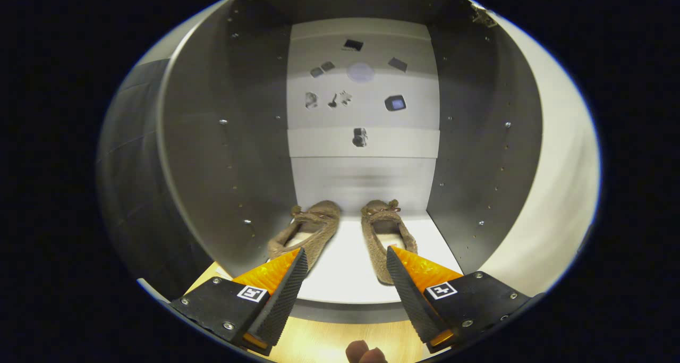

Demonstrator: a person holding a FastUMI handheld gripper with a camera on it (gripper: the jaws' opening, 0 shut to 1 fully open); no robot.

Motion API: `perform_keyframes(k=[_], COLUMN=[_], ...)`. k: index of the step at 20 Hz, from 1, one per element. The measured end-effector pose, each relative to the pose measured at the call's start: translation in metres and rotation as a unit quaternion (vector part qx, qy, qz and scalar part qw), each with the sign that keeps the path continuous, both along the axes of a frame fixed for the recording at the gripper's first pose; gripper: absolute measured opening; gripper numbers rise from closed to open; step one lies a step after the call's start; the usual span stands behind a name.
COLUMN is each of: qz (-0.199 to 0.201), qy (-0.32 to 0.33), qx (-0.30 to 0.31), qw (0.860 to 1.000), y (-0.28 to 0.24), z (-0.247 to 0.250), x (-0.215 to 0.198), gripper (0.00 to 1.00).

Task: Open the shoe cabinet door, grab the shoes and put them into the shoe cabinet, then close the shoe cabinet door.

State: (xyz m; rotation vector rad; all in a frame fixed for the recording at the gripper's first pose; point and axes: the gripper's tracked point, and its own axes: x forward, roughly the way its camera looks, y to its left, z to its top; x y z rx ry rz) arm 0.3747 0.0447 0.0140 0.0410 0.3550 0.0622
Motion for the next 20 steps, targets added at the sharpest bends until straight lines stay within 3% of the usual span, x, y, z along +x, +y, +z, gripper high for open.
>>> perform_keyframes(k=[15, 20], qz=[-0.013, 0.025], qy=[-0.080, -0.100], qx=[0.034, 0.051], qw=[0.996, 0.993], y=[0.001, -0.024], z=[0.076, 0.090], x=[-0.218, -0.280], gripper=[0.93, 0.93])
